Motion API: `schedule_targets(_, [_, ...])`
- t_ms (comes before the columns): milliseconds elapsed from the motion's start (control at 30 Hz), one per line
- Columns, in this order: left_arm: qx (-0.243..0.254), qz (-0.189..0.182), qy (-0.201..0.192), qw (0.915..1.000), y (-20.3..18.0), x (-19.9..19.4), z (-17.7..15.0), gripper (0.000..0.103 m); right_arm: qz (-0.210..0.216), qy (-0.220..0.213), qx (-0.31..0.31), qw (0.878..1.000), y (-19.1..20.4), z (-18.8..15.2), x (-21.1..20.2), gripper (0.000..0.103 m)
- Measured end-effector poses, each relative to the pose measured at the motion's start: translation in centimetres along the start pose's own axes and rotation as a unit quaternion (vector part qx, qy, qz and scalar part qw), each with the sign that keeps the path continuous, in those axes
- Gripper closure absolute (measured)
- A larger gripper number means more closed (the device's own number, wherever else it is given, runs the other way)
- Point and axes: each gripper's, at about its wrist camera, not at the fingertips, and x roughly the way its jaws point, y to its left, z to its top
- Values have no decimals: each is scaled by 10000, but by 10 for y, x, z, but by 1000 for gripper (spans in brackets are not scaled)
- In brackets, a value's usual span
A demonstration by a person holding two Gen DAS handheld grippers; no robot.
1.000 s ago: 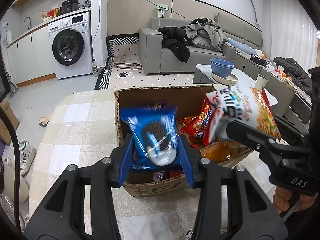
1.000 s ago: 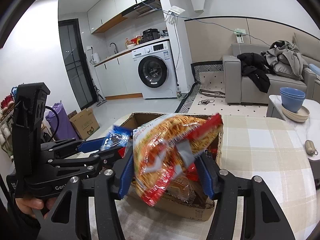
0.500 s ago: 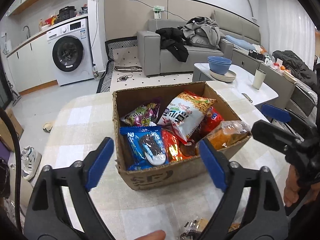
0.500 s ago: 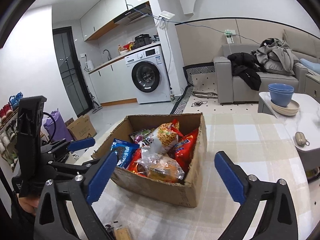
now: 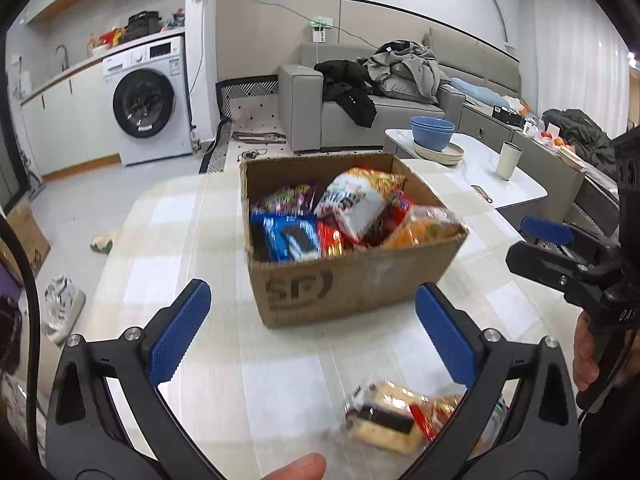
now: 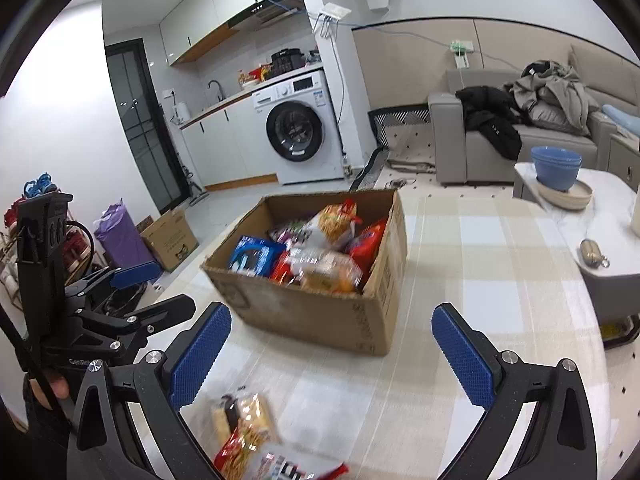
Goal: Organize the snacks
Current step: 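Move both grippers back toward the remaining packs on the table, then grasp the white noodle-snack bag with the right gripper while the left gripper grasps the clear cracker pack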
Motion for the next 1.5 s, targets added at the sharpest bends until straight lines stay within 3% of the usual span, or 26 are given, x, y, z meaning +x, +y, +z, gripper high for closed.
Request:
schedule_targets(267, [293,145,151,9994,-5,-22,-38,1,140,299,-475,9983,11,-31,-8,1])
schedule_targets(533, [274,64,334,9990,-6,-23,-60,1,121,573,-672,9960,7,-42,-11,1])
schedule_targets(833, [432,84,552,9975,-9,-18,-71,1,205,1109,-1527,9818,16,-65,-7,1])
schedule_targets(1500, [906,-45,1042,9904,-29,7,-89,1,508,1864,-2199,9562,29,-104,12,1])
